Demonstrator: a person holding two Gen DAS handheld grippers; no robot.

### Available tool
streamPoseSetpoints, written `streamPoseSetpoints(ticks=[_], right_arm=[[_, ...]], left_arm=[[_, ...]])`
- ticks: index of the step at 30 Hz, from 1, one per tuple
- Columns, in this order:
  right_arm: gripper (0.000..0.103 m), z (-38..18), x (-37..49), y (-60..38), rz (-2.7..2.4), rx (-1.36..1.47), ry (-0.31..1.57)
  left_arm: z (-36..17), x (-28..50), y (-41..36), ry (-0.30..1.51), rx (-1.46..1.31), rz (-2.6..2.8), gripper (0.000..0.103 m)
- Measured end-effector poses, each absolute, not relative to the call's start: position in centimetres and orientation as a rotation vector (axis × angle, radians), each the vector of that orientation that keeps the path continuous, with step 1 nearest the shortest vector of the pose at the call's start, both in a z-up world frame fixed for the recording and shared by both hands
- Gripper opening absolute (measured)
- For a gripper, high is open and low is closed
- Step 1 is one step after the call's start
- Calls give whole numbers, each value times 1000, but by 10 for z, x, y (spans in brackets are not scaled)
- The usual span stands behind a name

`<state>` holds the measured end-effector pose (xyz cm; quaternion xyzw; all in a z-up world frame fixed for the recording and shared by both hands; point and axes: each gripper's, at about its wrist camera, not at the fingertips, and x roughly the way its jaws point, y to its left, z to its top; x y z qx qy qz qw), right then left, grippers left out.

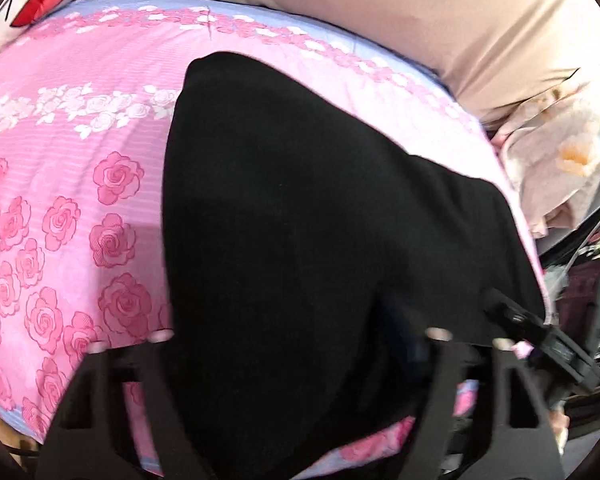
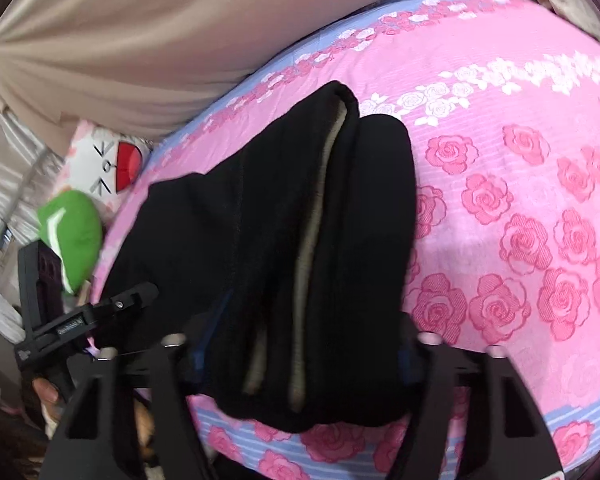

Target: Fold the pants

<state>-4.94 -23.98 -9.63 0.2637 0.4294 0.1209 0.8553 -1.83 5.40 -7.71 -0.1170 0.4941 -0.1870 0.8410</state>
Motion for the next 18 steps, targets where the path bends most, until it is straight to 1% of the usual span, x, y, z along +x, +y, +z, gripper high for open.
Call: streamPoseSetpoints(ticks=[1,2,4,5,6,7,11,15,18], right_arm=[[52,-96,-50,-241,260,562,902],[51,-96,-51,-241,265,566,903],[48,-93,-52,-240,274,572,903],[47,-91,-53,-239,281,571,901],[46,-88,-54,-240,284,568,897],[45,-86,-56,-240,291,571,894],[43,-70,-65,-234,334,556,882],[43,-61,-77,-232,345,532,888],[42,-51,-86,-233,363,544,870]], left_arm=[[-76,-19,57,1045,-267,-407,55],[-75,-20,60,1045,-287,-418,52],[-72,-23,66,1036,-323,-429,43],[-69,-25,69,1026,-333,-433,41],[-64,-28,71,1012,-339,-437,34],[-57,-32,74,991,-344,-435,20],[-42,-43,81,984,-340,-481,18],[-44,-56,85,1002,-321,-484,18],[-34,-66,88,985,-319,-500,17]])
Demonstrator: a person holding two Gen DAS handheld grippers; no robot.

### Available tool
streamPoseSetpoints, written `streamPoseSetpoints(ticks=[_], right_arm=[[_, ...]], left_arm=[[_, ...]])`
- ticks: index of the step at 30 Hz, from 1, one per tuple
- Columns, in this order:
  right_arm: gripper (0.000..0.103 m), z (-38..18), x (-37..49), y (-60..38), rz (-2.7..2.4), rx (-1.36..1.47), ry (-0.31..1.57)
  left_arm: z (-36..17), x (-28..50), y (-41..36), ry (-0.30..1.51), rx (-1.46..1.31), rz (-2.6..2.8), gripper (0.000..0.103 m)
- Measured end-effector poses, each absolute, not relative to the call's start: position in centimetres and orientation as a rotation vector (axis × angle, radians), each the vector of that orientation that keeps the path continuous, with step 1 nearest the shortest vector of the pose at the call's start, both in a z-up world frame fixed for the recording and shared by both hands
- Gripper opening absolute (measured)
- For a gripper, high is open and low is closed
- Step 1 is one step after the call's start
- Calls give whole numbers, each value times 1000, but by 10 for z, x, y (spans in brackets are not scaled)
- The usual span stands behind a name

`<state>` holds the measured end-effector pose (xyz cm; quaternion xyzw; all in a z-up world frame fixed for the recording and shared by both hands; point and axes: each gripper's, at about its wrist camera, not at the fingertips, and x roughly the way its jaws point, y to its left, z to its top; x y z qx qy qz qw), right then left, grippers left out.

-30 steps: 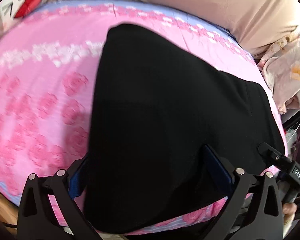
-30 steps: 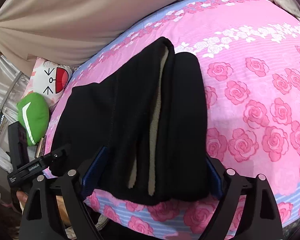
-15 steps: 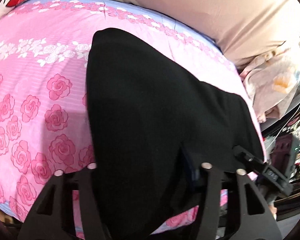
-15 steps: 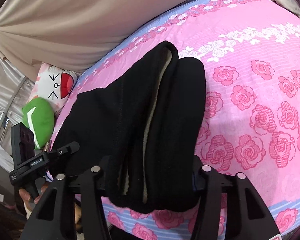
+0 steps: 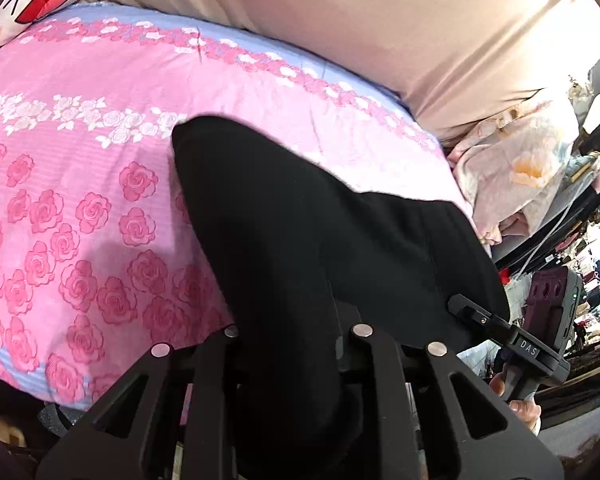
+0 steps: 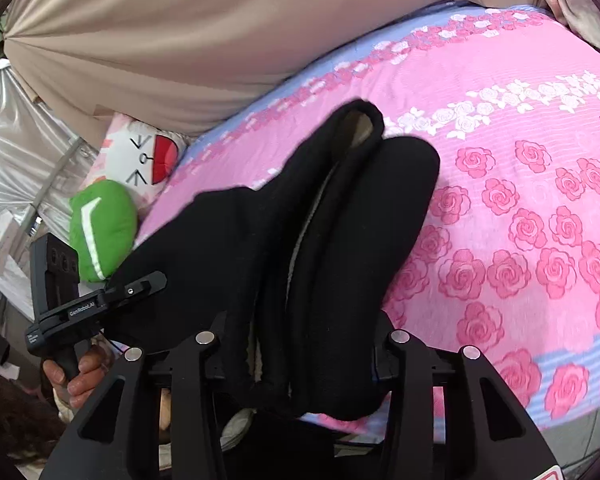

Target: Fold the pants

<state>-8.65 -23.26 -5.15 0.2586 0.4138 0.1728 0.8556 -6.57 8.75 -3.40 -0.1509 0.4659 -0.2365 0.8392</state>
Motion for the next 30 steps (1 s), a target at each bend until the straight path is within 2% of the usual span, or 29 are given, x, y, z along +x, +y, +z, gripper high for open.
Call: streamPoseSetpoints(ticks=[8,20,30], right_arm=[[42,20,-88,-229,434,451,704],[42,108,4,-224,454,373,450],[42,120,114,-222,420,374,355]], left_arm=[[29,-65,77,819,-245,-546,17],[133,-10,46,458,-100,-453,18],[141,96,29,358,-46,-383,18]])
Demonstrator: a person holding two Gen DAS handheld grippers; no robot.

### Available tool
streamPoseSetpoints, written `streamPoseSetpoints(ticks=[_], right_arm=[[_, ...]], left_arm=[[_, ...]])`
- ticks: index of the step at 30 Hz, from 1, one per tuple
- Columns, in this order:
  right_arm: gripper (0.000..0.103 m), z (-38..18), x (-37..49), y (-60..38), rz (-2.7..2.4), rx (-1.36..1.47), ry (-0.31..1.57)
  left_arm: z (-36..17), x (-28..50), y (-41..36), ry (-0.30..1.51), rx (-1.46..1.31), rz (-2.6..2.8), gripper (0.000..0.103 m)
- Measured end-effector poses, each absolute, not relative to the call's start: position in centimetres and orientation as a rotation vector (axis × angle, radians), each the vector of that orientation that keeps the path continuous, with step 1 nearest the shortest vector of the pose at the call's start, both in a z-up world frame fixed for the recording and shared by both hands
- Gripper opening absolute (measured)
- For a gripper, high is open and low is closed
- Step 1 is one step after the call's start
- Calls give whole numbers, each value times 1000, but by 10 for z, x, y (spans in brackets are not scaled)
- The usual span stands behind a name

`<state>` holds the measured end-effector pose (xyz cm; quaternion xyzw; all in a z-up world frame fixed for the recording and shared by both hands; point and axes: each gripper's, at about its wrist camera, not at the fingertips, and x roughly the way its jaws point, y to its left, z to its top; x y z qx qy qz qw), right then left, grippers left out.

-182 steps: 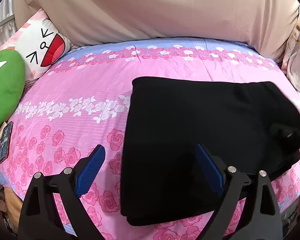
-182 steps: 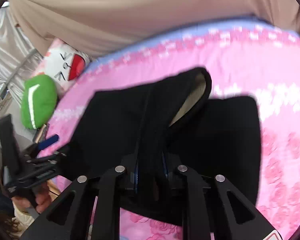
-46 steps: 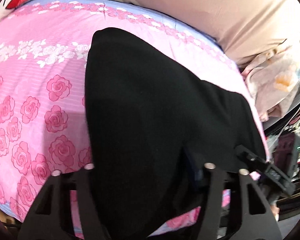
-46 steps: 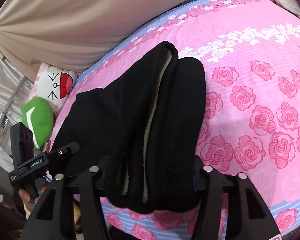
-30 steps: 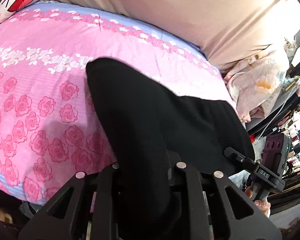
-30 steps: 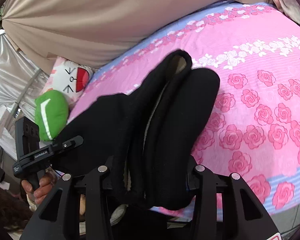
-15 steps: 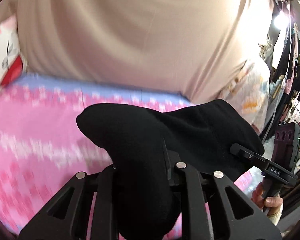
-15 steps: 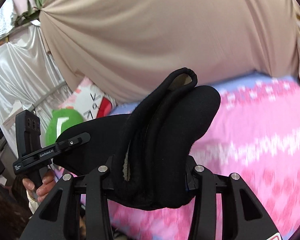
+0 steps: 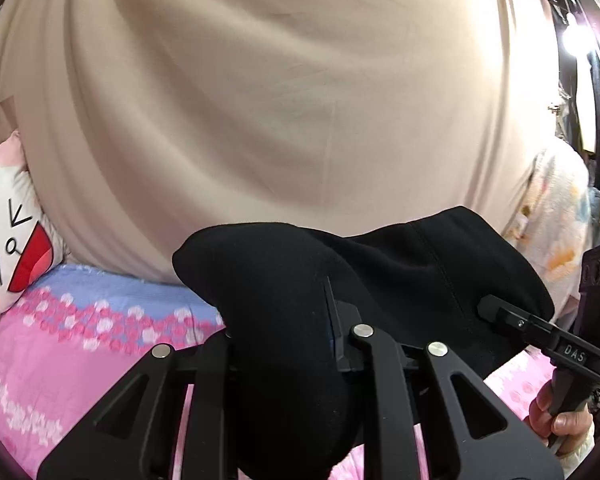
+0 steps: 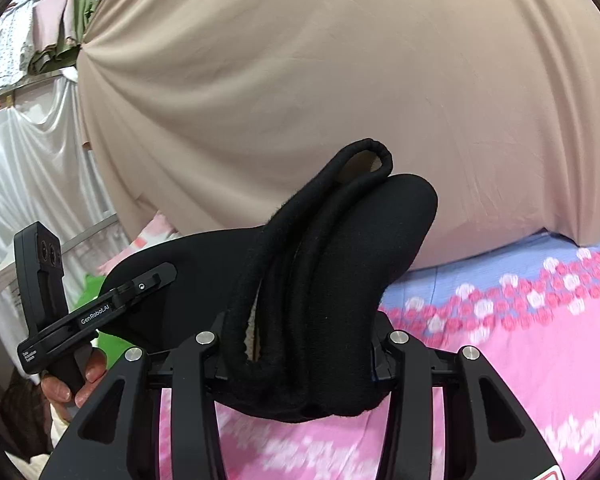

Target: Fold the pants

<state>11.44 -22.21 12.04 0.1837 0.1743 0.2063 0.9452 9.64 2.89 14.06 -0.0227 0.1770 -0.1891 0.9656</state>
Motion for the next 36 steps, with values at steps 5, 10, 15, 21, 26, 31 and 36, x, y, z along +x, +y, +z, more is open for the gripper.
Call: streamPoseSetpoints(ticks=[5,10,15,21,26,31,36], right_arm=[[42,96,168,-231,401,393,366],[42,51,217,-239,365,429,435],[43,-13,244,-246,309,449,576],[66,-82,265,-267,216,511,822],[69,-35,227,-308,98,541,668],[10,17,253,-259,246,371,641],[5,-35,333,-241,127,226,808]], left_arm=[[115,154,17,360,-20,-361,18],[70,205,6,436,-5,-350,18],[-2,245,-2,586,21,-356,18],[-53,243,0,663,112,-322,42],[-17,203,48,616,101,-173,76],[27,216,49,627,-50,-165,83],[-7,255,17,765,-59,-123,88]])
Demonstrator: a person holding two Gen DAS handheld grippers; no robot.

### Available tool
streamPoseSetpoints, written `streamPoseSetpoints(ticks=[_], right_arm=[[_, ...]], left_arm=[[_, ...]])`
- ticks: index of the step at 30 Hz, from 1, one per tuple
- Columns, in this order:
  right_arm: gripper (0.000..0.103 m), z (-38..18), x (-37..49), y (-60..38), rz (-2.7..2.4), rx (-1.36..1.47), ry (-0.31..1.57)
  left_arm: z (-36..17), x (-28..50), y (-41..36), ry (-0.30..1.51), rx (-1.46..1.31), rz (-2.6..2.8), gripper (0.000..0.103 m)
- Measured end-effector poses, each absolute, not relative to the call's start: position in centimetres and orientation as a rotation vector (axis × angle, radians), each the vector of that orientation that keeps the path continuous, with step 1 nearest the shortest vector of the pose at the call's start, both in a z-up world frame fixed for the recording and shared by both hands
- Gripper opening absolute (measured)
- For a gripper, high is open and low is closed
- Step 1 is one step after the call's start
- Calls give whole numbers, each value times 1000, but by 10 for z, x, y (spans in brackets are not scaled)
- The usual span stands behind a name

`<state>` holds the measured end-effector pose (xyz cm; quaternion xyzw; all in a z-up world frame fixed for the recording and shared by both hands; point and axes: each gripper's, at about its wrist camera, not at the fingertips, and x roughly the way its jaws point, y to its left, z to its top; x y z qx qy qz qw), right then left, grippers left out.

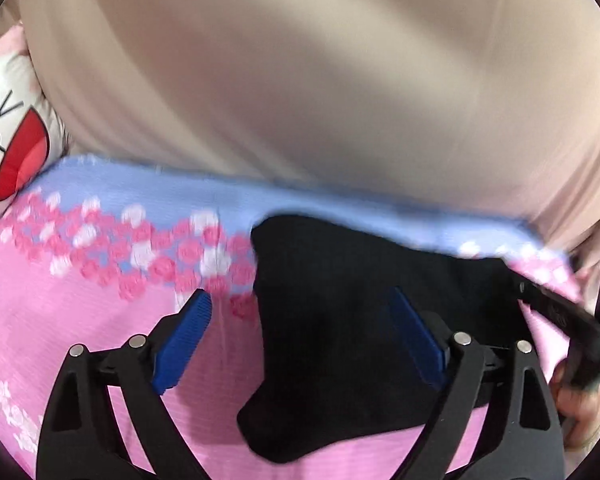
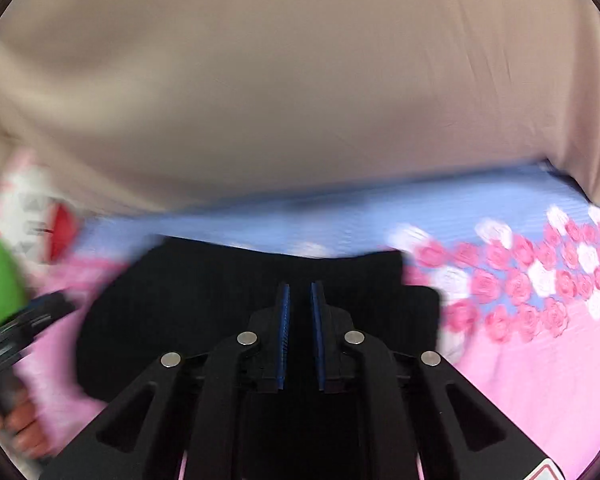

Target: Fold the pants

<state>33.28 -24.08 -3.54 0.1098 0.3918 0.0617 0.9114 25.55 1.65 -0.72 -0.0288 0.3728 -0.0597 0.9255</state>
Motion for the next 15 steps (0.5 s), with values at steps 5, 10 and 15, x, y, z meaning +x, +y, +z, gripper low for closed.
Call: streamPoseSetpoints(ticks=[5,10,15], right_arm=[[3,-44,339,-270,153,337,841],[59,-25,248,-264,177,219,774],[49,-59,220,-262,238,313,854]], left_arm=[[-56,271,38,879,-117,-102,91],[-22,226,65,760,-70,-72,92],[-13,198,73,718,0,25,94]])
